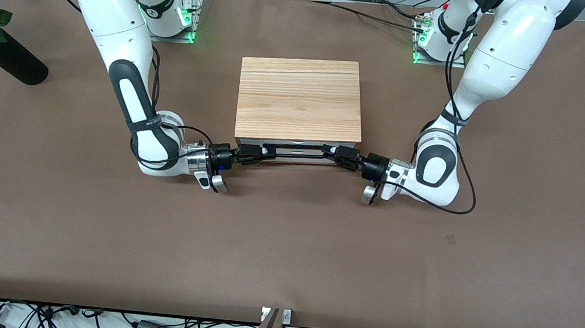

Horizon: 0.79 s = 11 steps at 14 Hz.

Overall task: Pull top drawer with both arms simultaneously
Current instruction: 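Close the left gripper on the handle while the right gripper grips it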

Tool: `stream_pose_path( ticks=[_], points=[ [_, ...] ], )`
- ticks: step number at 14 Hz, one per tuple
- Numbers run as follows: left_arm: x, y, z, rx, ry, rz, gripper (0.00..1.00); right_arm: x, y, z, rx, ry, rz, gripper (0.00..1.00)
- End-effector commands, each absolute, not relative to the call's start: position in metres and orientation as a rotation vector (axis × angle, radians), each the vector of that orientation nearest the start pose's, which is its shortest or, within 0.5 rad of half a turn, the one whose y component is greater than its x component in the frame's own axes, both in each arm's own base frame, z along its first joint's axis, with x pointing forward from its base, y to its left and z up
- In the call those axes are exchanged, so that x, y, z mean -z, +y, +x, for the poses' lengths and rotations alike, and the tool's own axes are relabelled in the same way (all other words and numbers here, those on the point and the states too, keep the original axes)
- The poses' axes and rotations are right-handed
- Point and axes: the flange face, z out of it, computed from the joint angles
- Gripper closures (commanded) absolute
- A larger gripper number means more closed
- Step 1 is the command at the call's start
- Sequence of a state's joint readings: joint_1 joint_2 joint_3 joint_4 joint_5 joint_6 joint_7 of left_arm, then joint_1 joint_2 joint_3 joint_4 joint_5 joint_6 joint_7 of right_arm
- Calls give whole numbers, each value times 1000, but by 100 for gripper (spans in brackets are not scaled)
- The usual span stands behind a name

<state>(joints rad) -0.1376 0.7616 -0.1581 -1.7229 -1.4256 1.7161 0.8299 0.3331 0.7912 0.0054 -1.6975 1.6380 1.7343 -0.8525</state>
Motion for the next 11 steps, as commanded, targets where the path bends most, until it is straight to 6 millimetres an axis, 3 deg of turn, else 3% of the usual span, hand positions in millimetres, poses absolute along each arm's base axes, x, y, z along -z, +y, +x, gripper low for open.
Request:
stream_pose_path(
  ticks=[1,5,11],
  points=[
    [-175,-261,574,225,-191,1636,53,-167,303,583,-158,-119,-1642,81],
    [-174,-262,573,224,-194,1637,81,-168,302,583,-157,-119,-1641,91],
    [-176,-264,581,196,-162,1621,89,-168,302,584,-155,-120,-1641,95]
  ],
)
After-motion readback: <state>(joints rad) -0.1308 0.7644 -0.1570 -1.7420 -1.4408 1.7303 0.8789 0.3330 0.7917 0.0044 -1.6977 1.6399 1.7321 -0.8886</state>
